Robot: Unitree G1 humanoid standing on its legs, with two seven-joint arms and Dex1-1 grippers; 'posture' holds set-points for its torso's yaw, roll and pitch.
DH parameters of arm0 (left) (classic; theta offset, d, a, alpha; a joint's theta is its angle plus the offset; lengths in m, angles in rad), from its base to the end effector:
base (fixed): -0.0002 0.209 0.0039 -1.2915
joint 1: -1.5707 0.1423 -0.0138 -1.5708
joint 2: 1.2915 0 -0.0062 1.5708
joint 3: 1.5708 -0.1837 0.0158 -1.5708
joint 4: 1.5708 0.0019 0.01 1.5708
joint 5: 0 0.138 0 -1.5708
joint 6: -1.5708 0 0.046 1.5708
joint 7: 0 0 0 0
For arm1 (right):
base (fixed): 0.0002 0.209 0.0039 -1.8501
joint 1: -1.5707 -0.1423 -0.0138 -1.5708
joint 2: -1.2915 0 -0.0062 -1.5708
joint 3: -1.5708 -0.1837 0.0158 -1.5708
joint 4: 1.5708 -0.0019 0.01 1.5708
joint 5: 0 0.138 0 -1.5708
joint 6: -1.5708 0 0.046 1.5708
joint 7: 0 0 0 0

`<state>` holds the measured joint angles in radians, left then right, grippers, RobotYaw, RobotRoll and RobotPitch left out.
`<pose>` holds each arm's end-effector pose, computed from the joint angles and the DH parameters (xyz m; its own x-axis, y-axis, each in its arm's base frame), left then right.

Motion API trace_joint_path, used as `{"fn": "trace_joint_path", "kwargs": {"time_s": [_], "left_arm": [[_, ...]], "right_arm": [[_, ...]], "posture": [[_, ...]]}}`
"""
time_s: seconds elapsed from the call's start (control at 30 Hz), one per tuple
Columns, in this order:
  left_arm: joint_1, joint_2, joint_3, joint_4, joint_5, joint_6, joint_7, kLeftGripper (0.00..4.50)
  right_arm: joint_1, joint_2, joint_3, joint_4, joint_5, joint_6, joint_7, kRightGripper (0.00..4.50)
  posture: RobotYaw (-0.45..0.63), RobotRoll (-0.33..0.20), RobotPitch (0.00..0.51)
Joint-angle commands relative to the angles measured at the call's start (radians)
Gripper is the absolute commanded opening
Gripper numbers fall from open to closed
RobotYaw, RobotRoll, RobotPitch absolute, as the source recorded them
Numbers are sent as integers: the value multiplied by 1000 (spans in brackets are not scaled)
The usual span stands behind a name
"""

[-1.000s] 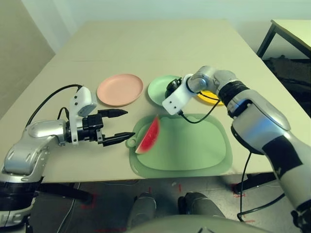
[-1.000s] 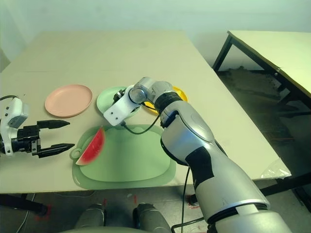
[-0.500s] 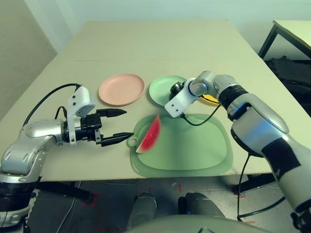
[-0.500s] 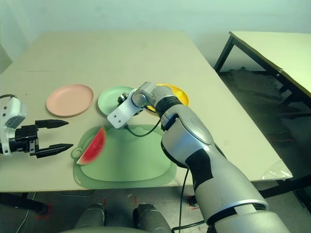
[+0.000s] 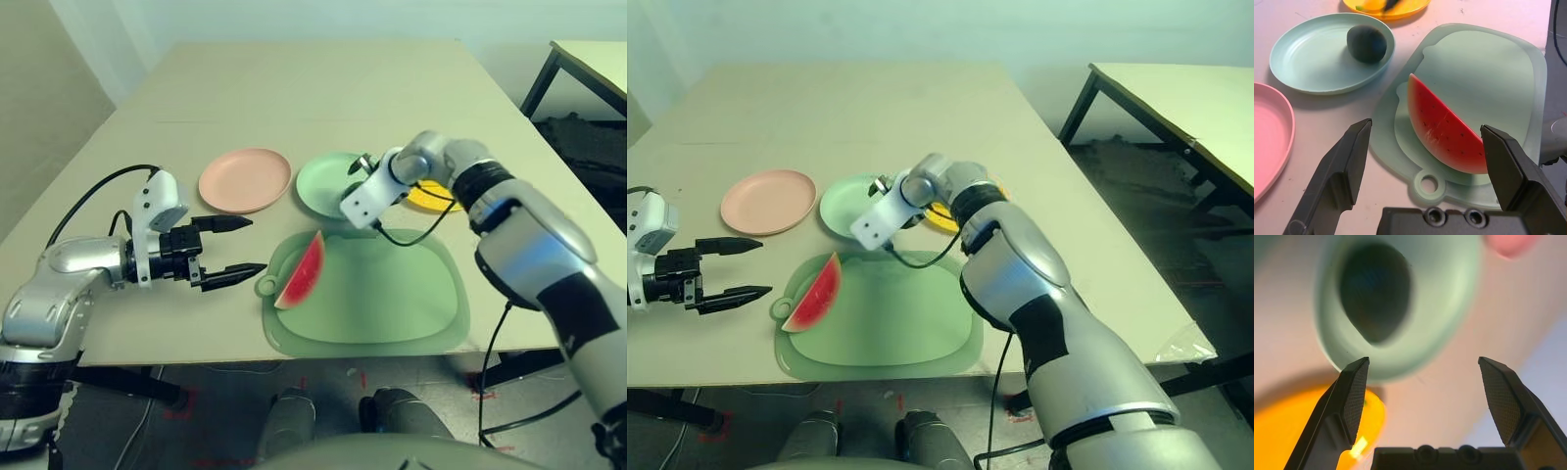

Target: Place the fruits into color-matched plates.

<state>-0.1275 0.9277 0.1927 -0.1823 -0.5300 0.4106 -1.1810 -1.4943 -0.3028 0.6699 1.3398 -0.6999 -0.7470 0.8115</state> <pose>0.2146 0.2967 0.1835 0.4620 -0.8141 -0.3519 0.8864 0.4371 0.1524 0.3687 -0.0918 0.2506 0.4907 0.4834 -0.7249 -0.4037 -0.6111 -0.6808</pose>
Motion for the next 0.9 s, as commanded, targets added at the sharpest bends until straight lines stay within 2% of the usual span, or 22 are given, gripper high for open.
{"fn": "trace_joint_path", "kwargs": {"time_s": [0.03,0.17,0.23,0.3,0.4,0.47,0.6,0.7,0.8,0.9], "left_arm": [[-21,12,-14,30,18,-14,-16,4500],[-50,17,-19,61,35,-33,-34,4500],[-68,16,-28,76,44,-37,-38,4500],[-84,14,-43,84,55,-38,-35,4500],[-105,5,-68,71,58,-4,-19,4500],[-117,1,-82,72,65,-4,-21,4500],[-157,20,-137,115,109,-62,-85,4500],[-196,24,-170,168,150,-153,-150,4500],[-266,44,-255,274,258,-333,-256,4500],[-378,11,-326,415,339,-548,-328,4500]], "right_arm": [[-51,-51,-122,-40,148,-11,201,4485],[-3,-134,-269,-152,362,93,509,4485],[93,-170,-337,-293,487,256,642,4485],[222,-206,-400,-492,597,475,704,4485],[465,-249,-509,-853,755,763,658,4485],[571,-251,-573,-1031,831,953,581,4485],[813,-264,-654,-1270,961,1031,521,4485],[968,-244,-713,-1370,1062,1072,477,4485],[1099,-239,-740,-1429,1126,1071,460,4485],[1202,-209,-778,-1466,1227,1088,444,4485]], "posture": [[100,0,40],[88,0,37],[79,0,37],[75,0,37],[43,0,35],[31,0,36],[10,0,36],[13,0,33],[26,0,32],[21,0,30]]}}
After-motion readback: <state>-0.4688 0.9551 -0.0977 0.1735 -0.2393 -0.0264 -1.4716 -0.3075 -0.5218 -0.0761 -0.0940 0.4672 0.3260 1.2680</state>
